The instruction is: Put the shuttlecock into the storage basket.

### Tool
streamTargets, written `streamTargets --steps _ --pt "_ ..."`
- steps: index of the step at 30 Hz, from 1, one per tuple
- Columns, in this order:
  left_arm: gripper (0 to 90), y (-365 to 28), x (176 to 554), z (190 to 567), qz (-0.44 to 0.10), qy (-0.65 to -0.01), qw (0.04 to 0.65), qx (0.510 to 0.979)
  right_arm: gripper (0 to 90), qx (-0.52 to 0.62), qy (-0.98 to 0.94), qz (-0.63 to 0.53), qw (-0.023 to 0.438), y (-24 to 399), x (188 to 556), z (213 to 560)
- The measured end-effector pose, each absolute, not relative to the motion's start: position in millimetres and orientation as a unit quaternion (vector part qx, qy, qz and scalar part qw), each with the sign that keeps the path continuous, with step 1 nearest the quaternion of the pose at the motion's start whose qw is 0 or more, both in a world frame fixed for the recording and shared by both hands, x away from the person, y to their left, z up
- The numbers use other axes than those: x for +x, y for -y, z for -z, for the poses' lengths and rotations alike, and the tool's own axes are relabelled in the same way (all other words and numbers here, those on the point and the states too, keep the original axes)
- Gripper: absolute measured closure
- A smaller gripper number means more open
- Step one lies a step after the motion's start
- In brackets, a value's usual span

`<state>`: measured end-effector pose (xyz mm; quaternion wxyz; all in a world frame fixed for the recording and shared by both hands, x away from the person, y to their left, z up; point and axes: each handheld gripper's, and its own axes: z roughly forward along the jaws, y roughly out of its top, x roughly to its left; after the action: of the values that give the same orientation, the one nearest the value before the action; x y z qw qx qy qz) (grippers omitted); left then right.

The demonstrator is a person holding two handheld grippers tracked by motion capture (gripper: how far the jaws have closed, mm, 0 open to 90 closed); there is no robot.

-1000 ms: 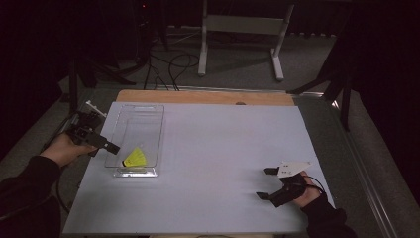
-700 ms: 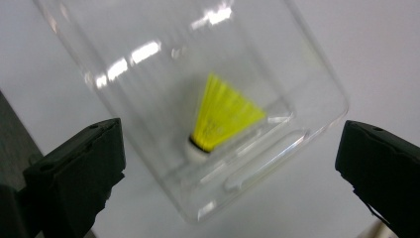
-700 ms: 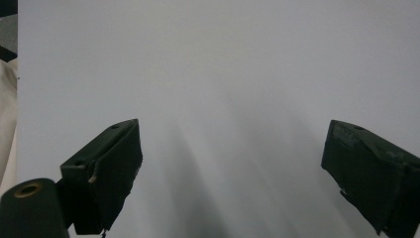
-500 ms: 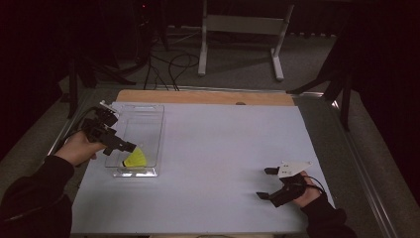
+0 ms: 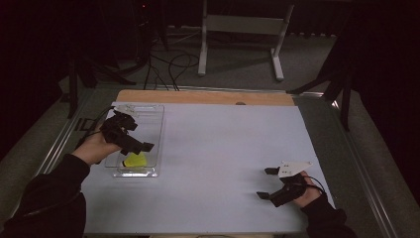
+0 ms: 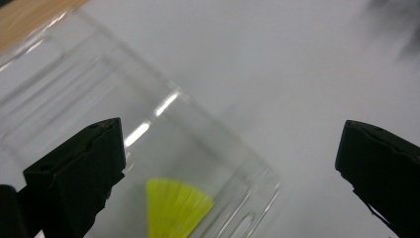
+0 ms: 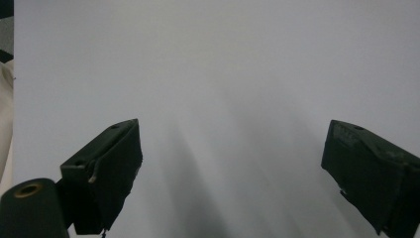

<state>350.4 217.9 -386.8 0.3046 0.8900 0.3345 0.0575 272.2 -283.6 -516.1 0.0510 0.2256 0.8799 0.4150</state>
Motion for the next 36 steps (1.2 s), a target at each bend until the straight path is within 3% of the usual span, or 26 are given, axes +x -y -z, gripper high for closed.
streamTargets --steps 7,36 --pt "0.0 -192.1 344.9 384.1 -0.069 -0.286 0.345 0.891 8.9 0.227 -0.880 -0.415 0.050 283.1 272.3 517.0" --pt "0.0 -115.6 321.0 409.5 -0.048 -0.186 0.390 0.901 8.8 0.227 -0.881 -0.411 0.049 282.9 272.0 519.3"
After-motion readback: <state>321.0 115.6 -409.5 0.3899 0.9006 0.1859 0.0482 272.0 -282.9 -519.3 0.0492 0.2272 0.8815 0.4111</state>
